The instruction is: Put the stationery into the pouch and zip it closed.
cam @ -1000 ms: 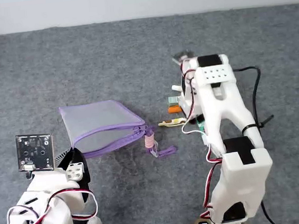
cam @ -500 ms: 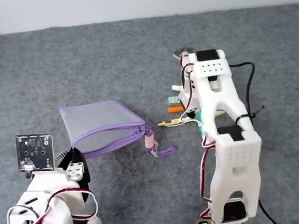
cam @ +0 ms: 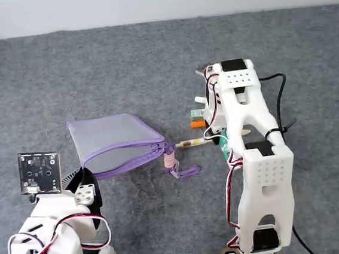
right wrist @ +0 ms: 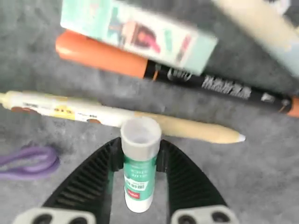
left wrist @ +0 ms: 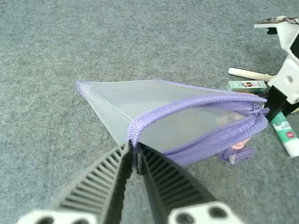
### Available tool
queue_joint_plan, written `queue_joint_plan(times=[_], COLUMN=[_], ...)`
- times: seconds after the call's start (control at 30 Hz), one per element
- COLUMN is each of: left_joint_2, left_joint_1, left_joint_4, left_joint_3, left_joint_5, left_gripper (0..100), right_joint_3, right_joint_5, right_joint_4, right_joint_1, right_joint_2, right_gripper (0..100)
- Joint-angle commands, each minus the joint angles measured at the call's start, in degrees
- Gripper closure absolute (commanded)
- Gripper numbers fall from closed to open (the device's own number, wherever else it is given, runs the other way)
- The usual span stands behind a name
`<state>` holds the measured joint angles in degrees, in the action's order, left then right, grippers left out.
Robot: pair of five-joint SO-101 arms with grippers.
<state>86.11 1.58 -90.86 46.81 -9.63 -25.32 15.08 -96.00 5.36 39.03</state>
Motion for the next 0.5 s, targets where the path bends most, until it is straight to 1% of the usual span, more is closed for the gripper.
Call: queue_joint_plan(times=[0.0, 0.07, 0.2, 0.47], left_joint_2=[-1.0, -1.0, -1.0, -1.0], left_joint_1=[0.3, 0.3, 0.3, 0.3], left_joint_4=[1.0, 1.0, 1.0, 1.0], left_joint_3=[-0.4, -0.4, -0.4, -0.7], left_joint_5=[-0.4, -0.4, -0.4, -0.4], left_gripper=[99, 99, 99, 99], right_joint_3=[-2.0, -1.8, 1.2, 19.0], right_joint_5=[0.7, 0.7, 0.7, 0.4], right_joint_4=[-4.4, -6.6, -7.0, -7.0], right_joint_1=[-0.1, 0.0, -0.2, 2.1], right_joint_2=[-8.4, -12.6, -23.1, -46.9], right_gripper=[99.0, 99.0, 99.0, 99.0])
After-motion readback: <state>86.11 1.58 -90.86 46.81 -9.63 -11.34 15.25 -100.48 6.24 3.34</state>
